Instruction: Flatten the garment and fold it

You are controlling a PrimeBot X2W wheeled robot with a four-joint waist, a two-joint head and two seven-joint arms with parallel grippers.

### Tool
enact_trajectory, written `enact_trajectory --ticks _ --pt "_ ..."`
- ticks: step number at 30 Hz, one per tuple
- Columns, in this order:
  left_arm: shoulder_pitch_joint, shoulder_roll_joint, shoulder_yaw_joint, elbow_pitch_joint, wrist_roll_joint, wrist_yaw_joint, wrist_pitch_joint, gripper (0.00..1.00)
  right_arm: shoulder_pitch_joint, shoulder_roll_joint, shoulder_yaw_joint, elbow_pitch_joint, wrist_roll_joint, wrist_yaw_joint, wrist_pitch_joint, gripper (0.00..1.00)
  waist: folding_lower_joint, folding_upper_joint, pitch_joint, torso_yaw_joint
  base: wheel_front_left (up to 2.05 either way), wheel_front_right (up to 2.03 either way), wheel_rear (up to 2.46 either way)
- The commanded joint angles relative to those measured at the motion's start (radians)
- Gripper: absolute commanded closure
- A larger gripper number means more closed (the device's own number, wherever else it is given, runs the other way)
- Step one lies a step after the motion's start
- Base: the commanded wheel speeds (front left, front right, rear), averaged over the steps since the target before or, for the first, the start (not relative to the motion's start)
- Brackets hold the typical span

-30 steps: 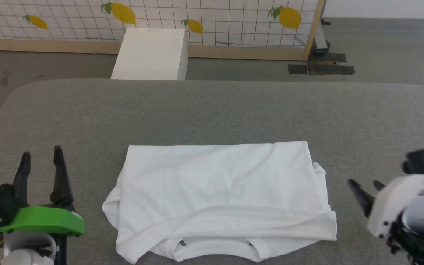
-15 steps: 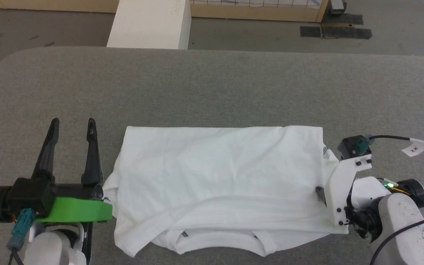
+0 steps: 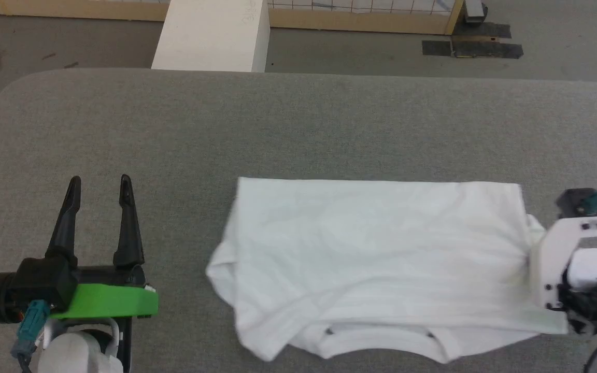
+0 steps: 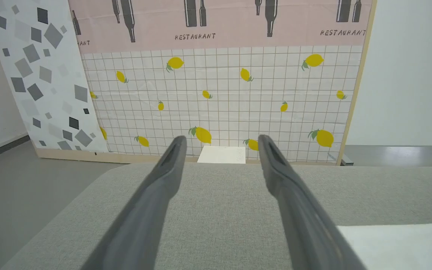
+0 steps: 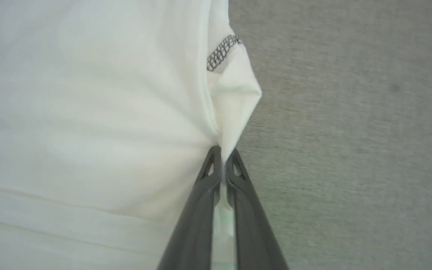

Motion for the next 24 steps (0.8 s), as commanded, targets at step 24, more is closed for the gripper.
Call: enact_trajectory --ticks 24 --pt "0.061 -0.107 0.073 0.011 0.042 -0.083 -0.005 0.00 0.049 -0.038 0.197 -0.429 0.163 -0.002 0.201 1.00 0.0000 0.0000 -0.100 0.007 0.00 0.00 0.00"
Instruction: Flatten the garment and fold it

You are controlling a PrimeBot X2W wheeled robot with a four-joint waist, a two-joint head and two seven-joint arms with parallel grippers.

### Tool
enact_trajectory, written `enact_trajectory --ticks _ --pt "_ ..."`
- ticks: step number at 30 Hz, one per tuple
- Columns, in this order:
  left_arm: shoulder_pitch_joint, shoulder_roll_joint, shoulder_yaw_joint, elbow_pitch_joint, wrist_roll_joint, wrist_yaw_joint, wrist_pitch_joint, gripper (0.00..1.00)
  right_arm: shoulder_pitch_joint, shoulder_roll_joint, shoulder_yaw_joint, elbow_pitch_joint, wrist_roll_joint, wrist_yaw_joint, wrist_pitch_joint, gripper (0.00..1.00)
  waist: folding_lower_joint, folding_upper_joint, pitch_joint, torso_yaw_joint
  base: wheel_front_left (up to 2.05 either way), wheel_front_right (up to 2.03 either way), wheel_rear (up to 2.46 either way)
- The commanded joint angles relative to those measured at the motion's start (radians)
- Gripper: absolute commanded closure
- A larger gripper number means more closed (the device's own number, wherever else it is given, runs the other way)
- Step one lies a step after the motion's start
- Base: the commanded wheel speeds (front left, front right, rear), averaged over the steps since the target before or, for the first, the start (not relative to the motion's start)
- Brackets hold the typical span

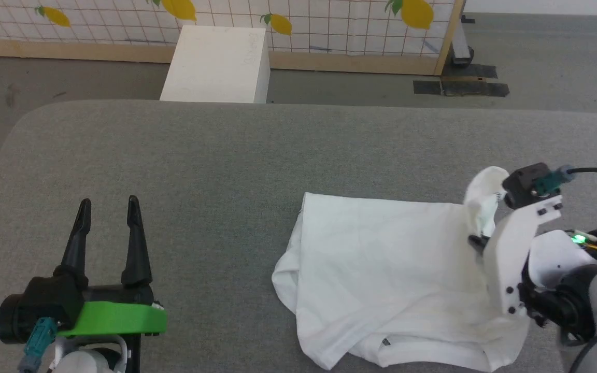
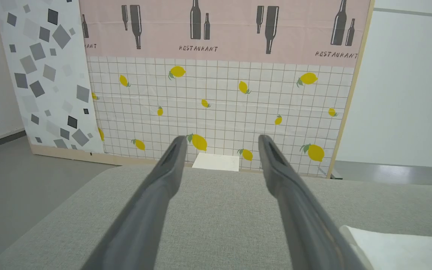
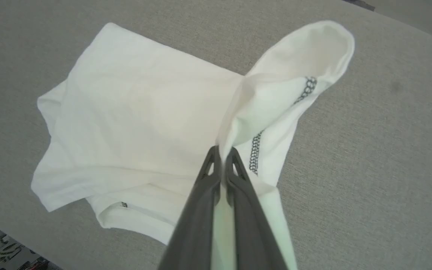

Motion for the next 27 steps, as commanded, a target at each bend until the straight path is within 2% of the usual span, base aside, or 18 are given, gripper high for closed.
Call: enact_trajectory --ticks 1,7,13,20,27 --pt "0.007 -0.006 -0.002 0.001 0.005 -0.007 -0.004 0.00 -0.018 0.022 0.019 0.007 0.007 -0.002 -0.018 1.00 0.0000 -0.0001 0.001 0.017 0.00 0.00 0.00" --pt "-0.002 -0.015 -0.001 0.007 0.008 -0.022 -0.004 0.00 -0.089 0.114 0.114 0.116 0.006 -0.002 -0.090 1.00 0.0000 -0.0001 0.022 0.066 0.00 0.00 0.00" --pt "-0.016 -0.023 -0.027 0.025 0.008 -0.035 -0.004 0.00 -0.163 0.168 0.147 0.274 -0.013 -0.002 -0.185 1.00 0.0000 -0.0001 0.057 0.131 0.00 0.00 0.00" --pt "-0.035 -0.032 -0.037 0.041 0.000 -0.042 -0.004 0.00 -0.234 0.183 0.228 0.407 -0.001 -0.002 -0.249 1.00 0.0000 -0.0001 0.095 0.188 0.00 0.00 0.00" --pt "-0.040 -0.037 -0.035 0.053 -0.001 -0.047 -0.004 0.00 -0.271 0.185 0.304 0.519 0.038 -0.002 -0.303 0.98 0.0000 -0.0001 0.099 0.200 0.00 0.00 0.00"
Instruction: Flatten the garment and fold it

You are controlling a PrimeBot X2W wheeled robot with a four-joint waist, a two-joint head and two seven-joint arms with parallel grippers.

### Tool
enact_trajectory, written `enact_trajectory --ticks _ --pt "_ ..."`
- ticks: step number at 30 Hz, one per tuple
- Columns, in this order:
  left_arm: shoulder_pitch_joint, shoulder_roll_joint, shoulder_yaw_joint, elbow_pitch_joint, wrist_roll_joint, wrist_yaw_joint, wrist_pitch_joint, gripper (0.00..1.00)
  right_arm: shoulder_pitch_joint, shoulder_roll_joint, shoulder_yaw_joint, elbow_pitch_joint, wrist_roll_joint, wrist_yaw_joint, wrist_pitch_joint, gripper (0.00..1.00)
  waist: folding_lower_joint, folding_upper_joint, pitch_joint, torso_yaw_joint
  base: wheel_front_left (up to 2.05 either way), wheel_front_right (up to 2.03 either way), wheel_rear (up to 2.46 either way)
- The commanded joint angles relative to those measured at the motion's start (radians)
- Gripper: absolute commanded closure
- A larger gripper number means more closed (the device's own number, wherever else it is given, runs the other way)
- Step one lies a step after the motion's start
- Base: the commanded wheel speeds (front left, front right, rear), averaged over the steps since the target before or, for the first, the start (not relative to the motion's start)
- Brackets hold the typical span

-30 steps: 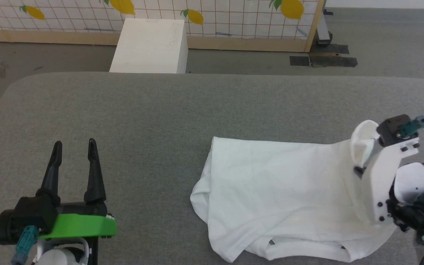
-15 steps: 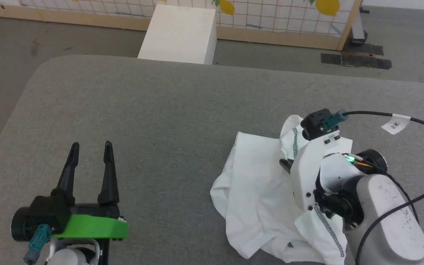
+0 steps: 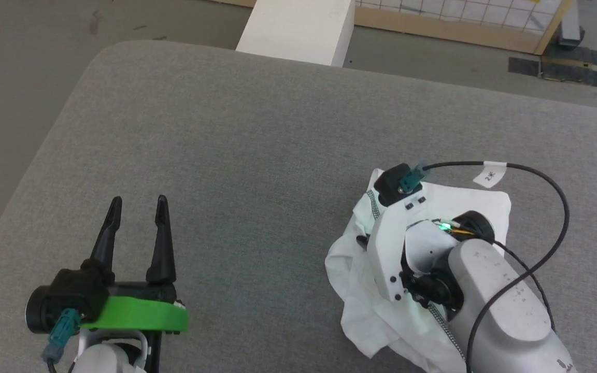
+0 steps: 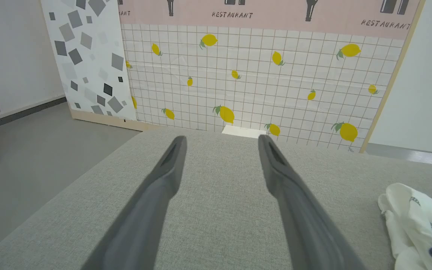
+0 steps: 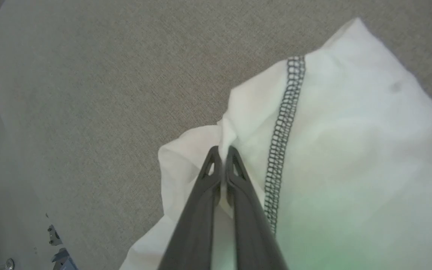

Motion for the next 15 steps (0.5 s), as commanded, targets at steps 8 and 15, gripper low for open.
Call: enact_trajectory --ticks 8,15 --pt "-0.011 -0.008 0.015 0.006 0.002 -0.009 -0.004 0.00 -0.045 0.001 0.047 -0.022 0.122 -0.002 -0.144 0.00 0.0000 0.0000 -0.028 -0.053 0.00 0.00 0.00" --pt "0.006 -0.008 0.029 -0.005 0.009 -0.012 -0.004 0.00 0.012 -0.003 -0.071 -0.159 0.063 -0.002 -0.170 0.00 0.0000 0.0000 -0.065 -0.131 0.00 0.00 0.00"
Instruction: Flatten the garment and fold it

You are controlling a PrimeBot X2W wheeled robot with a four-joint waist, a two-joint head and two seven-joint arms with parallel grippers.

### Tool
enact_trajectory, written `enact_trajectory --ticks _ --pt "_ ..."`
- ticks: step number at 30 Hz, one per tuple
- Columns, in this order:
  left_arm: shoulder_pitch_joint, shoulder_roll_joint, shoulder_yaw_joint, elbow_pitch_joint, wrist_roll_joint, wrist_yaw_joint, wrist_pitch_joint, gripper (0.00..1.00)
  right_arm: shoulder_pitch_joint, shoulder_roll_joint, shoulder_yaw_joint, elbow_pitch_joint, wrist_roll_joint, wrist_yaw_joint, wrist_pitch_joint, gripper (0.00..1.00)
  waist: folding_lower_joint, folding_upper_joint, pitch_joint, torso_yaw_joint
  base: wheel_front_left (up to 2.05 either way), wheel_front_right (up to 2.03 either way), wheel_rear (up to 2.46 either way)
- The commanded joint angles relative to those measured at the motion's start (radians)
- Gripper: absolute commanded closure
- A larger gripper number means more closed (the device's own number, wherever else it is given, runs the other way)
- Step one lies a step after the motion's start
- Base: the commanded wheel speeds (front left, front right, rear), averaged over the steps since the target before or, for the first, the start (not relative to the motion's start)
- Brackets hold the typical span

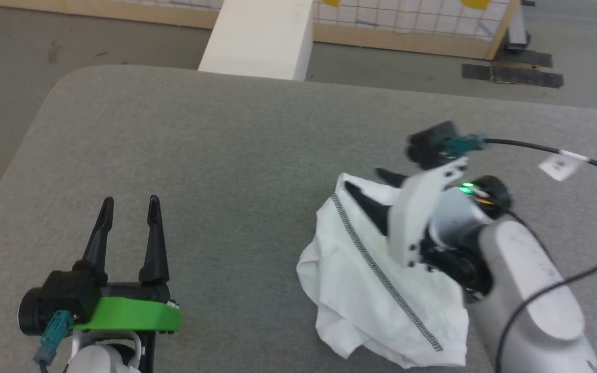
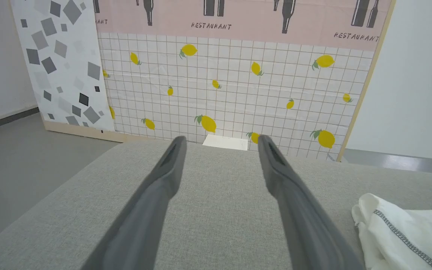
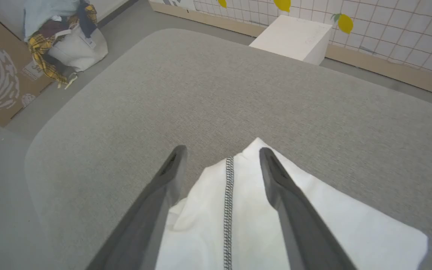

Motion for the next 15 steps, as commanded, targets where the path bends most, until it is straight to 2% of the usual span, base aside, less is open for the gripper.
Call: enact_trajectory --ticks 1,7,11,15 --pt "0.006 -0.004 0.002 -0.006 0.008 -0.004 -0.004 0.00 0.041 -0.014 -0.043 -0.026 -0.044 -0.002 0.015 0.00 0.0000 0.0000 -0.029 -0.046 0.00 0.00 0.00" --pt "0.008 -0.004 -0.001 -0.014 0.014 -0.005 -0.004 0.00 0.193 -0.045 -0.186 -0.138 -0.211 -0.002 0.175 0.00 0.0000 0.0000 -0.032 -0.078 0.00 0.00 0.00" --pt "0.002 -0.005 -0.006 -0.014 0.015 -0.006 -0.004 0.00 0.277 -0.031 -0.199 -0.171 -0.238 -0.002 0.238 0.00 0.0000 0.0000 -0.021 -0.080 0.00 0.00 0.00" --pt "-0.005 -0.005 -0.009 -0.013 0.012 -0.006 -0.004 0.00 0.308 -0.016 -0.201 -0.137 -0.256 -0.002 0.243 0.00 0.0000 0.0000 -0.005 -0.074 0.00 0.00 0.00"
